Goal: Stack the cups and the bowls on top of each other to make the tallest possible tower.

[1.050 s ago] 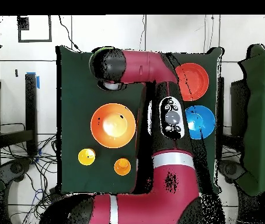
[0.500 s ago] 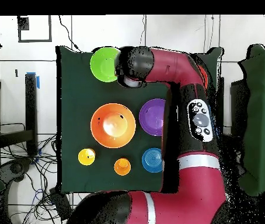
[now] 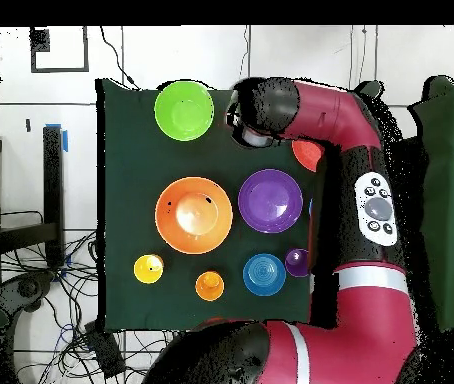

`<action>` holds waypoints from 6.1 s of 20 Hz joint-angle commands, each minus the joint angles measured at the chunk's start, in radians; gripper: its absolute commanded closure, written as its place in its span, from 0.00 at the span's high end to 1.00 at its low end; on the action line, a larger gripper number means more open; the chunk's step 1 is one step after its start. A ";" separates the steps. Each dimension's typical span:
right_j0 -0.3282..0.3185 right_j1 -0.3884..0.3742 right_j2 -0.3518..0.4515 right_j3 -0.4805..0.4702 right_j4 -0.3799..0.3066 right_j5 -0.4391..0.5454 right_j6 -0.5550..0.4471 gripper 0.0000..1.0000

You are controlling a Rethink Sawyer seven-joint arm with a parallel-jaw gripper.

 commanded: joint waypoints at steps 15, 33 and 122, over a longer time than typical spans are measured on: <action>-0.050 0.135 0.160 -0.131 -0.108 0.146 -0.435 1.00; -0.108 0.102 0.168 -0.186 -0.115 0.321 -0.479 1.00; -0.122 0.368 0.266 -0.655 -0.232 0.596 -0.659 1.00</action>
